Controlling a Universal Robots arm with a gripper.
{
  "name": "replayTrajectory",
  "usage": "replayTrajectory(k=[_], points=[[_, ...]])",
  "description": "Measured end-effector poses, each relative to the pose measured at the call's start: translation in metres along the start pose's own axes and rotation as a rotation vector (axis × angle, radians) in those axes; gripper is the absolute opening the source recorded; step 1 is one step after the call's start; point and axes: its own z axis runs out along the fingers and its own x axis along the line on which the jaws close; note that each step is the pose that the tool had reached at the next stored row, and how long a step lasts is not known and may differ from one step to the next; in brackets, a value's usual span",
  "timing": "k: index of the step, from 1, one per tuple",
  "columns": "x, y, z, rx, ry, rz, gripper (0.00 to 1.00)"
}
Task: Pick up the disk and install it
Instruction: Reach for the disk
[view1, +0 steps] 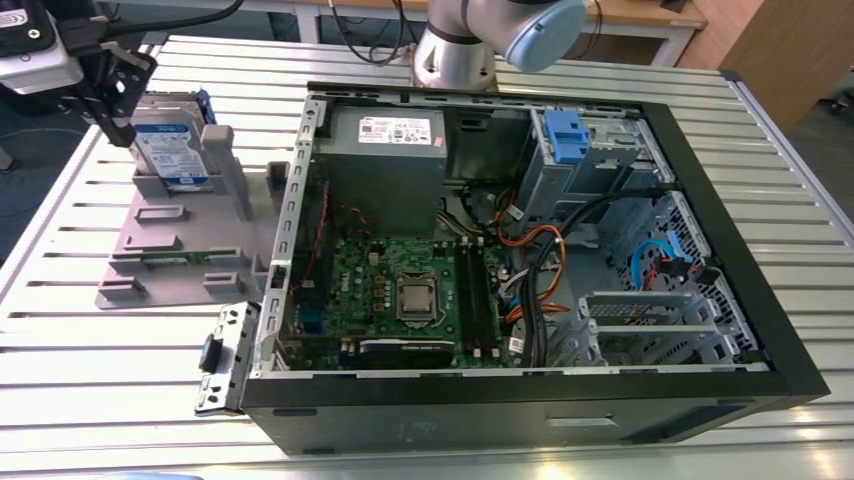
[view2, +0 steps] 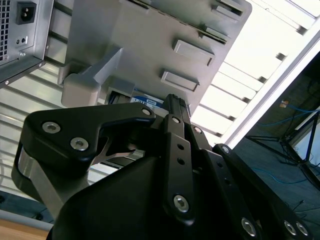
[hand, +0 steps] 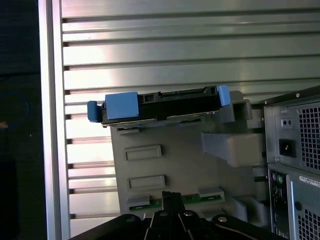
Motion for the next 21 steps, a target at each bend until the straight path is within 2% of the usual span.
replayTrajectory(k=[21], points=[[0.0075,-0.0006,0.0003,0.0000,0.0000,0.000,0.11]])
